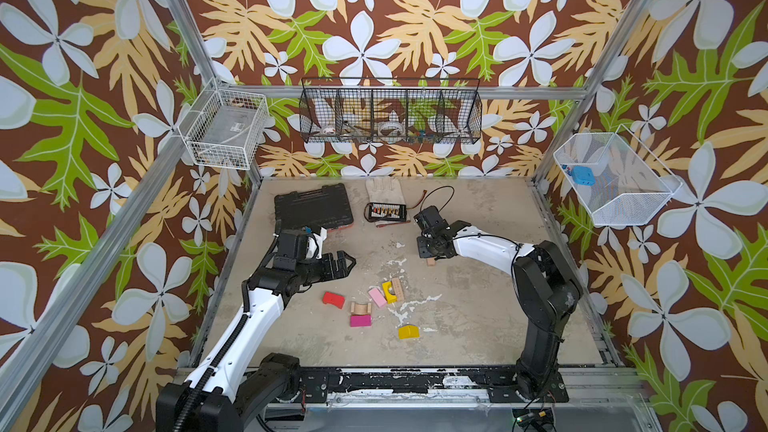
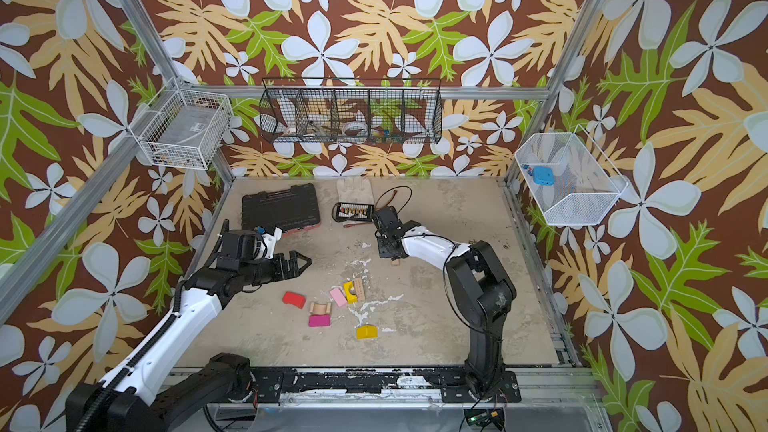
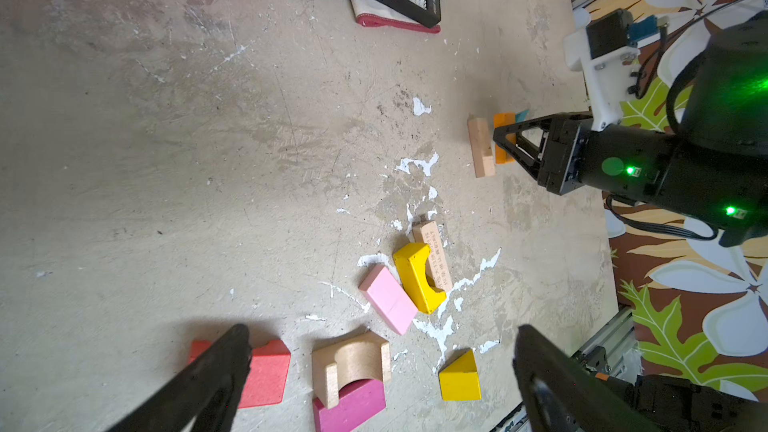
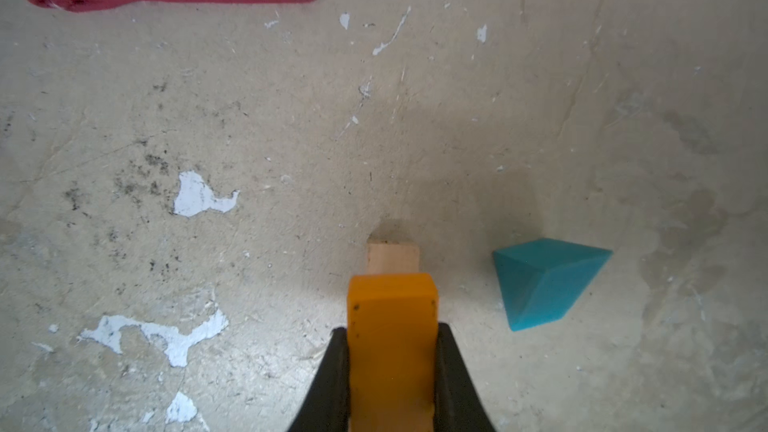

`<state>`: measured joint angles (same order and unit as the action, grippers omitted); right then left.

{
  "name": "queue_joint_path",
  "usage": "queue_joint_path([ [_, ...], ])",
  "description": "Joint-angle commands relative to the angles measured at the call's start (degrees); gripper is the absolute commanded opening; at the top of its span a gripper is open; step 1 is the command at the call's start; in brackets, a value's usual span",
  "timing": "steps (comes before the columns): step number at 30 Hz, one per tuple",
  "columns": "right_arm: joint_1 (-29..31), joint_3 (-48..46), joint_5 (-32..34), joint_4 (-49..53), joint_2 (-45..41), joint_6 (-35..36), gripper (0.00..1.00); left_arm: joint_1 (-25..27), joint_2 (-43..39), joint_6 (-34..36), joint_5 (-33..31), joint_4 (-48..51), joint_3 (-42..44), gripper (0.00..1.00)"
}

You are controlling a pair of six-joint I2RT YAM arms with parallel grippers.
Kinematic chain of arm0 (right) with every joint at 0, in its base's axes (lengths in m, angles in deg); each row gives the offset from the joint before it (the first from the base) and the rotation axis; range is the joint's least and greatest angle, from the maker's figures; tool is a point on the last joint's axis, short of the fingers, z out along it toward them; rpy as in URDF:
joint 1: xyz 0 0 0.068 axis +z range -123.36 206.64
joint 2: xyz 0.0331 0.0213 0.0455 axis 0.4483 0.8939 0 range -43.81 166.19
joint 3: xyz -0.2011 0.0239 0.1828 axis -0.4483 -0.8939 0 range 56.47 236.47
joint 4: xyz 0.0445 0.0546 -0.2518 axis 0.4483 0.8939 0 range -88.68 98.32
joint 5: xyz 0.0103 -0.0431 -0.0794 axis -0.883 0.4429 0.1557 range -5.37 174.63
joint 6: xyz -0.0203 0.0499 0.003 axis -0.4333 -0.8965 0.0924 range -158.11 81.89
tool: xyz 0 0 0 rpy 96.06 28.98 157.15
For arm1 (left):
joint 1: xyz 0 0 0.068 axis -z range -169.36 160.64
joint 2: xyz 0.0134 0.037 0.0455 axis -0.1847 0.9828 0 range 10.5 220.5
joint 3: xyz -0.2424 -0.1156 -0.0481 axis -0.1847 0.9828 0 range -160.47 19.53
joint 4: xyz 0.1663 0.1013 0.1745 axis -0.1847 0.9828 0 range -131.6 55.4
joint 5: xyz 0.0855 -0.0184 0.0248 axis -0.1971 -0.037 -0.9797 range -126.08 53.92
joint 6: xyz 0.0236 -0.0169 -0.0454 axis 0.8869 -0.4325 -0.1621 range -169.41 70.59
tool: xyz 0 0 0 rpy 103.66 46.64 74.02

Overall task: Build the wood block tower
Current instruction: 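Place the orange bar on the wooden bar while the left arm reaches forward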

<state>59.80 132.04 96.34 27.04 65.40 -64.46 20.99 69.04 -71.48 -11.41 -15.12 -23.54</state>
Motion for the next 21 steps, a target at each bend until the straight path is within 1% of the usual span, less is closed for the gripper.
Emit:
queue_joint_path([
  [1, -0.12, 0.54, 0.93, 1.14, 0.44, -1.21, 0.00, 0.33, 0.08, 0.88, 1.09, -0.64, -0.08, 1.00],
  [4, -0.12, -0.31, 1.96, 0.55, -0.19, -2.42, 0.00, 0.37, -0.73, 0.71, 0.40, -0.55, -0.09, 1.00],
  [7, -0.11, -0.33, 0.51, -0.21, 0.36, -2.28, 0.03, 0.44, -1.46, 0.63, -0.01, -0.58, -0.09, 1.00],
  [11, -0.12, 0.54, -0.02, 0.17, 2.23, -1.95, 0.02, 0.62, -1.31, 0.63, -0.01, -0.55, -0.09, 1.00],
  [15, -0.12, 0.46, 0.41, 0.21, 2.16, -1.78, 0.02, 1.08, -1.12, 0.59, -0.03, -0.46, -0.09, 1.00],
  [17, -0.07, 0.18, 0.42, 0.03, 1.83, -1.69, 0.03, 1.16, -1.15, 0.53, -0.07, -0.49, -0.09, 1.00],
  [21, -0.08, -0.03, -0.35, -0.23, 1.70, -1.34, 0.08, 1.16, -1.33, 0.50, -0.23, -0.46, -0.07, 1.00],
])
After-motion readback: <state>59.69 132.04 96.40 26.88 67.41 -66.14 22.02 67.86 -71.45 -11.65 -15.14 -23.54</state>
